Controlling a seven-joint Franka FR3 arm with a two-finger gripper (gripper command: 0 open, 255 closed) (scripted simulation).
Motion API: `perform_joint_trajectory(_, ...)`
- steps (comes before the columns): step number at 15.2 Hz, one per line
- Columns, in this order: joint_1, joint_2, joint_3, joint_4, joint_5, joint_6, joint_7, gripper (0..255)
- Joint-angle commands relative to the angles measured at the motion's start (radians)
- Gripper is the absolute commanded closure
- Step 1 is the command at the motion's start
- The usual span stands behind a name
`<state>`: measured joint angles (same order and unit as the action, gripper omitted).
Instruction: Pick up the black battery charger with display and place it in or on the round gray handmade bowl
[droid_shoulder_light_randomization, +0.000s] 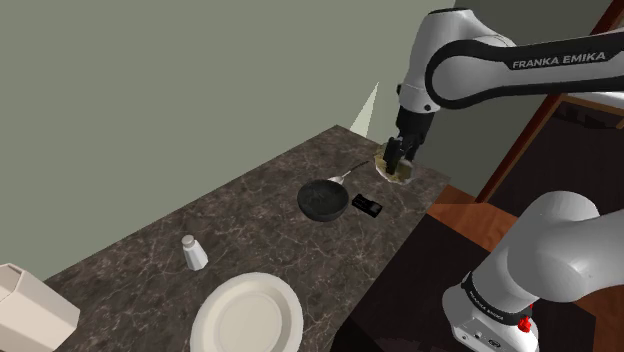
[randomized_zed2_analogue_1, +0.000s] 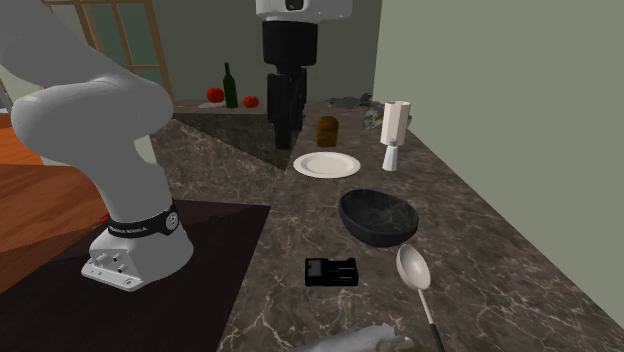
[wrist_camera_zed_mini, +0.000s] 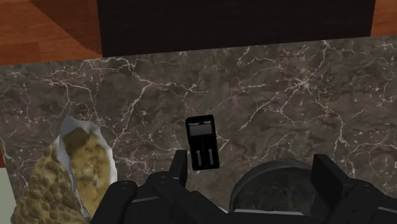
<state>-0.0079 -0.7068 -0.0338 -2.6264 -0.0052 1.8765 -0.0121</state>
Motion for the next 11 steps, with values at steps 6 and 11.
perform_joint_trajectory(6,-0.009,0.179,-0.045,-0.112,-0.025,0.339,-0.072,0)
perform_joint_trajectory(11,-0.009,0.372,-0.082,-0.137,-0.026,0.588,-0.132,0)
